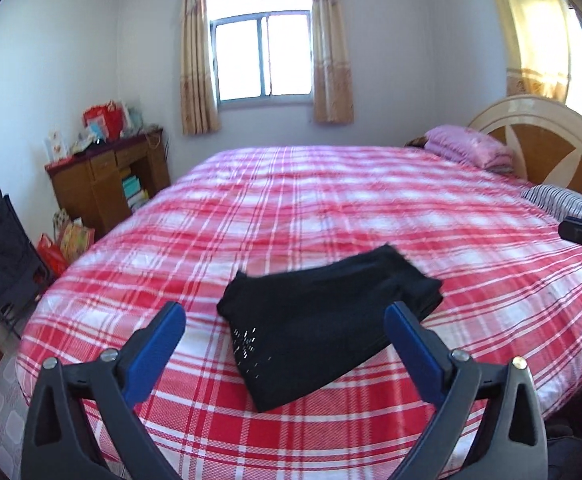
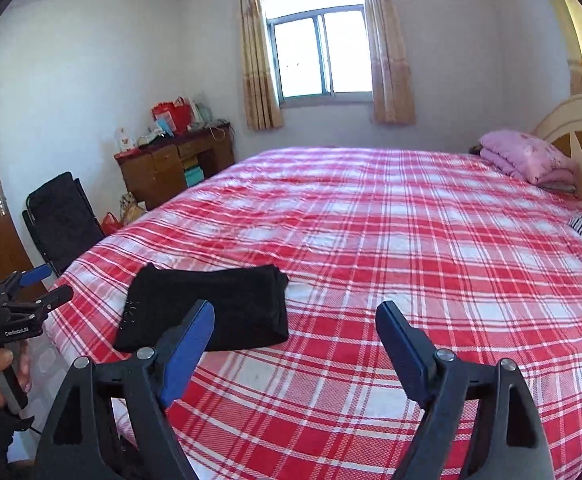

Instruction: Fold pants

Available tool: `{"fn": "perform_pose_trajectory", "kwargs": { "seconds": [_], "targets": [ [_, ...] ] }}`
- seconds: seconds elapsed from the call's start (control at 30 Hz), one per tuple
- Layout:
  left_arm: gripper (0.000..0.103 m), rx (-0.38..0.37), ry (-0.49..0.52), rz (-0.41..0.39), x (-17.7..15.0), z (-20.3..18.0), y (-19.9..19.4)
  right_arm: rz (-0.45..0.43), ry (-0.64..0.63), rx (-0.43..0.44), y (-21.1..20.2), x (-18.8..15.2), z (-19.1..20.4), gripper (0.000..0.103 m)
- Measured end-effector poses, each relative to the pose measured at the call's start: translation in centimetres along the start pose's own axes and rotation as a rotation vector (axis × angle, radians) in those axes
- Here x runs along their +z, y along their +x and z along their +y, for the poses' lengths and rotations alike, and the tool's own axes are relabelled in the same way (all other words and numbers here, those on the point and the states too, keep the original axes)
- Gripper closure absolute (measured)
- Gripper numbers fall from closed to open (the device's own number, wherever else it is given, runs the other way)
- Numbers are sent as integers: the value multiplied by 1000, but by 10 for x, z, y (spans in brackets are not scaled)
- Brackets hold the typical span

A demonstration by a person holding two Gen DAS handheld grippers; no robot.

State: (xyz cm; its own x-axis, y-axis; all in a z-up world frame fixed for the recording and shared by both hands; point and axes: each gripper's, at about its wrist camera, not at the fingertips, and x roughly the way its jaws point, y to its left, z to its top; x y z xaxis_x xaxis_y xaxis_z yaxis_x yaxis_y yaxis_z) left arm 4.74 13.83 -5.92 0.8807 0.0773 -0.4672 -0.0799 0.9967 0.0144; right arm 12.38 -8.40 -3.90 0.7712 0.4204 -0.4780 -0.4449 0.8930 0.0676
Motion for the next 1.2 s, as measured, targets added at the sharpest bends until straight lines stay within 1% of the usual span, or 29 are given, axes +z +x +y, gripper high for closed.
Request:
{"fn": "perform_pose_trajectory", "kwargs": {
  "seconds": [0.1, 0.23, 0.37, 0.6, 0.97, 1.2],
  "targets": [
    [1, -14, 5, -29, 4, -2, -9, -23, -43, 8, -13, 1, 14, 19],
    [0, -13, 3, -48, 7, -1, -14, -40, -65, 24, -22, 1, 28, 19],
    [0, -8, -14, -61, 8, 2, -18, -53, -92, 8, -27, -1, 36, 19],
    [0, -2, -20, -71, 8, 1, -23, -64, -86, 5, -29, -1, 36, 19],
    [0, 1, -18, -65, 7, -1, -21, -76, -103, -1, -33, -2, 40, 19],
    [0, 2, -13, -56, 4, -3, -20, -69, -106, 0, -31, -3, 42, 19]
  ]
}}
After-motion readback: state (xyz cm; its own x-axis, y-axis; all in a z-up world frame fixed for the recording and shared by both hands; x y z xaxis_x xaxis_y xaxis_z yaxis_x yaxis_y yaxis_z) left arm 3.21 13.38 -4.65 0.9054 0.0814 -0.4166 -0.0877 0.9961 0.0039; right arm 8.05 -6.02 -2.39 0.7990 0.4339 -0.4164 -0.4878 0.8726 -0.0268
